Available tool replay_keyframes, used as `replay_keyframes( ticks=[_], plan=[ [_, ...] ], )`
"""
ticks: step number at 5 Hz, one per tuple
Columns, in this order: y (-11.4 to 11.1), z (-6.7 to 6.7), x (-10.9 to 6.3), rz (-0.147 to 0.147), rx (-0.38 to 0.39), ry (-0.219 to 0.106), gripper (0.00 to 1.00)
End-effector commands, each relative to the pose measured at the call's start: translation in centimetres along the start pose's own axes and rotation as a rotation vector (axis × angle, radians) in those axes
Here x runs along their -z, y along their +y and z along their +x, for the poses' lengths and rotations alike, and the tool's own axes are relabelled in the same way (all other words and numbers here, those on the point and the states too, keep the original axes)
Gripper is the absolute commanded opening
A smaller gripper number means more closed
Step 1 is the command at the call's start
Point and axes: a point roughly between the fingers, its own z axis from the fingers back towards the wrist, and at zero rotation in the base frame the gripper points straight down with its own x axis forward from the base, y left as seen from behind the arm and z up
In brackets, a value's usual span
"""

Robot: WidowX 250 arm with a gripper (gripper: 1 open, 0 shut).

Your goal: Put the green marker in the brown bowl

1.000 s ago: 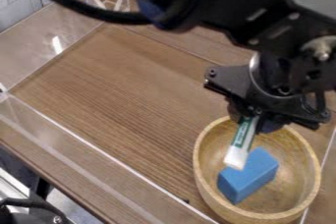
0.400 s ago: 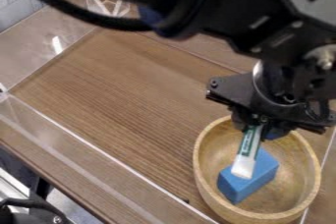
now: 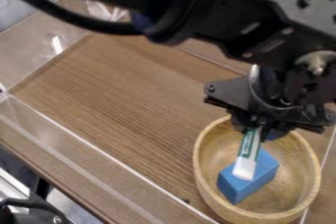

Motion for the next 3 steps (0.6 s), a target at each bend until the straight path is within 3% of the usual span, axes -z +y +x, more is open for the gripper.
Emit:
replay_keyframes(
  ticks=[1, 3],
  plan=[
    [-0.67, 0.6, -1.02, -0.053, -0.018, -0.038, 0.0],
    [-0.82, 0.52, -0.78, -0.08, -0.054, -0.058, 0.0]
  ],
)
